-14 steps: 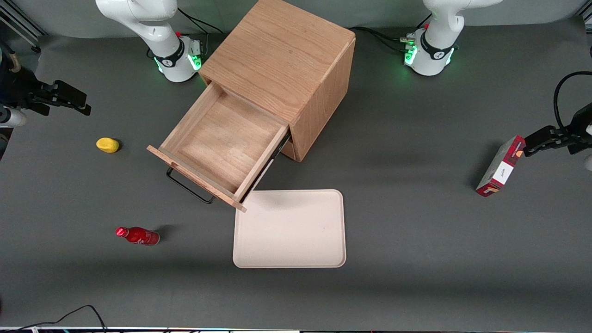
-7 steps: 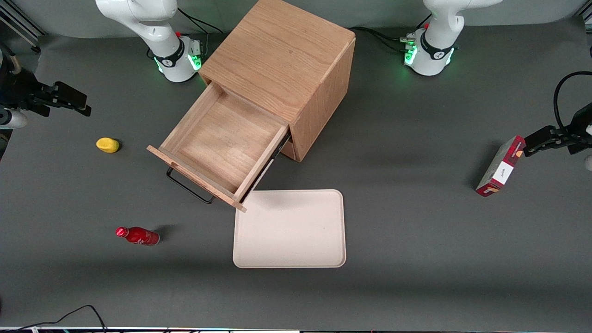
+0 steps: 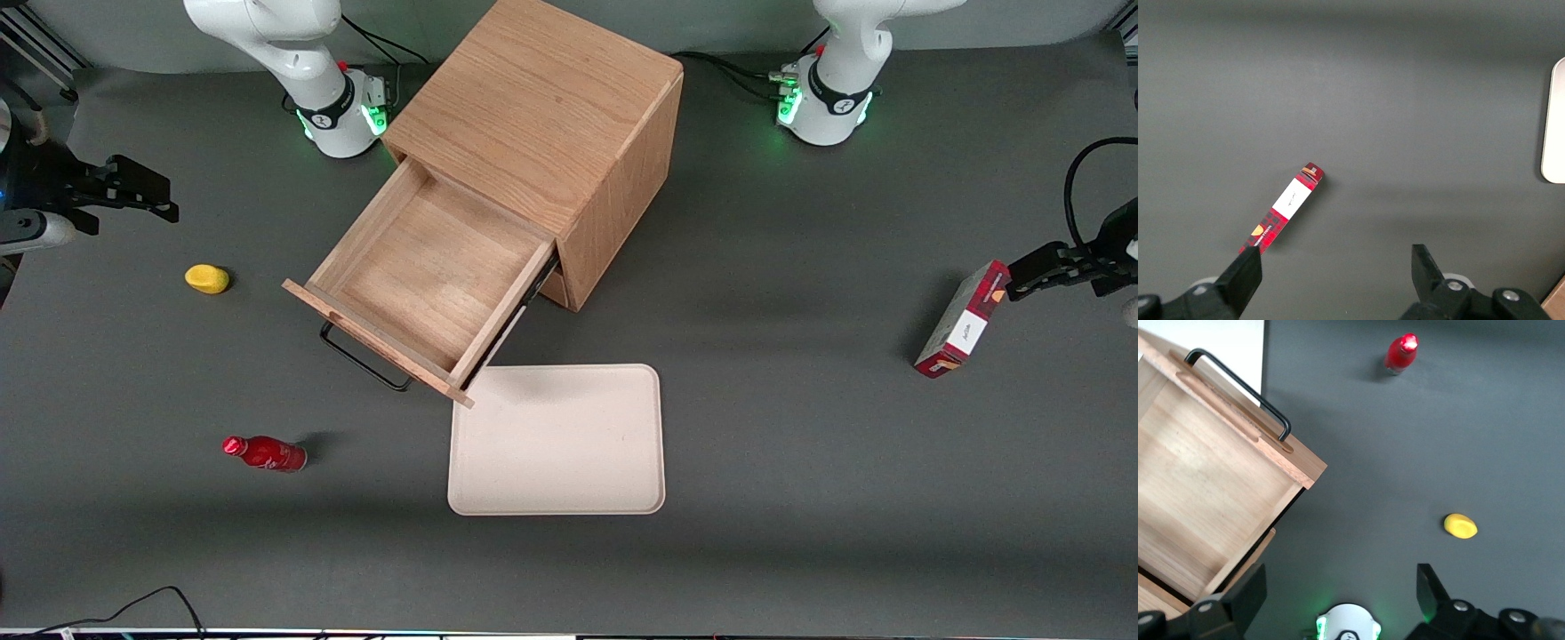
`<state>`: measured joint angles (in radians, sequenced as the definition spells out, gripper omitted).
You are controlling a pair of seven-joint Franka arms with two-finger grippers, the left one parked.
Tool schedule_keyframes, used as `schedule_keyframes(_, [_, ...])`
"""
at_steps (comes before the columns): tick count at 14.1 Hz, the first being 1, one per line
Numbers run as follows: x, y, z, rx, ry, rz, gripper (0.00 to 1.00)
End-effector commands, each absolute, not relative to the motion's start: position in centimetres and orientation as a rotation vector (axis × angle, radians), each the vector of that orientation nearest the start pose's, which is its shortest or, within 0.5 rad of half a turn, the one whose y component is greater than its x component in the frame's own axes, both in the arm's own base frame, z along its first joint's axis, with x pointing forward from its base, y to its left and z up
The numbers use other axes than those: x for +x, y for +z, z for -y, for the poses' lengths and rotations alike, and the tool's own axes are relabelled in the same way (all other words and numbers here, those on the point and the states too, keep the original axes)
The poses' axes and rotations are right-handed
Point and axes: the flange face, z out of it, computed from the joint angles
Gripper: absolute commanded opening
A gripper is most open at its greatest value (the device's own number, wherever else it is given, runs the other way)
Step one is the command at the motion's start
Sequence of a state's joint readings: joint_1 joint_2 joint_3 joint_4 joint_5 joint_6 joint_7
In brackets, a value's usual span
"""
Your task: Close top drawer
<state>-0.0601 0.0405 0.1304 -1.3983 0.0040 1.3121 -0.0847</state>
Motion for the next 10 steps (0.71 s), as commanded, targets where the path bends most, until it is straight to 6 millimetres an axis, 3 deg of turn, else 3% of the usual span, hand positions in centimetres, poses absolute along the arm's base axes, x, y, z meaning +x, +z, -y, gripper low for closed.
schedule_keyframes(1, [54.6,66.9,-3.8,-3.091,0.18,0.413,1.0])
schedule_keyframes(4, [56.3,67.0,-6.5,-3.014,0.149,0.731,1.0])
schedule_keyframes(6, [57.6,66.9,-8.0,-2.978,0.124,0.834,1.0])
schedule_keyframes(10, [60.4,65.4,-13.3,-2.835,0.08,1.126,1.0])
